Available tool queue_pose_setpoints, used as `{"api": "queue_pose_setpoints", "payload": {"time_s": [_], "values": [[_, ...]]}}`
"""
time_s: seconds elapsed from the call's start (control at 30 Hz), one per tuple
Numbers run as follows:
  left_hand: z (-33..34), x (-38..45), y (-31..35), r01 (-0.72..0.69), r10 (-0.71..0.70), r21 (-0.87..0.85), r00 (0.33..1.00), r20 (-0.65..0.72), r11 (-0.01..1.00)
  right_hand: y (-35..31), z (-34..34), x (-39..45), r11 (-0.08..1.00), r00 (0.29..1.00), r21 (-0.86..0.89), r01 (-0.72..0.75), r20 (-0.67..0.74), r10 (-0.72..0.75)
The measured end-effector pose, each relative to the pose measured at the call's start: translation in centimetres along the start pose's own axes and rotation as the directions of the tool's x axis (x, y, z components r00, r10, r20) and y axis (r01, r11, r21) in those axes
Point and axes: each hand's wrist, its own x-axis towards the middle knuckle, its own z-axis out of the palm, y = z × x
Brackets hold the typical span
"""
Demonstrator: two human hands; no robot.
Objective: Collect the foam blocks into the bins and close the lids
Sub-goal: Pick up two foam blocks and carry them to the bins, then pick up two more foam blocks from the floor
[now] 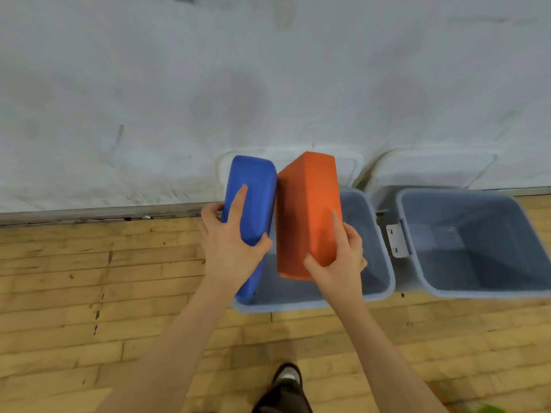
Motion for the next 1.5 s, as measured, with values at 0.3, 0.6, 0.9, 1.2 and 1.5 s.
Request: {"api": "queue_pose_setpoints", "payload": {"time_s": [0.3, 0.6, 0.9, 1.2, 1.5], "values": [[17.5, 3.0, -14.8, -0.075, 0.075, 0.001, 0.997, -0.034, 0.997, 15.9, 14.9, 6.7, 0.979, 0.990, -0.156, 0.128, -0.029, -0.135], [25.4, 4.8, -21.3, -0.181, 0.137, 0.372, 0.981, 0.140, 0.910, 22.6, 21.8, 9.4, 0.931, 0.984, -0.326, 0.163, -0.011, -0.176], [25.2, 1.0, -17.8, -0.616, 0.579, 0.107, 0.776, 0.249, 0.780, 23.7, 17.4, 2.9, 0.928, 0.912, -0.321, 0.192, -0.290, -0.289], [28.1, -11.0, -8.8, -0.793, 0.783, -0.186, 0.478, 0.399, 0.579, 29.3, 7.0, -11.0, 0.938, 0.835, -0.288, -0.192, -0.550, 0.002], [40.9, -28.7, -3.1, -0.759, 0.680, -0.280, 0.275, 0.680, 0.588, 48.0, 0.4, -22.5, 0.802, 0.737, -0.269, -0.534, -0.613, 0.285]]}}
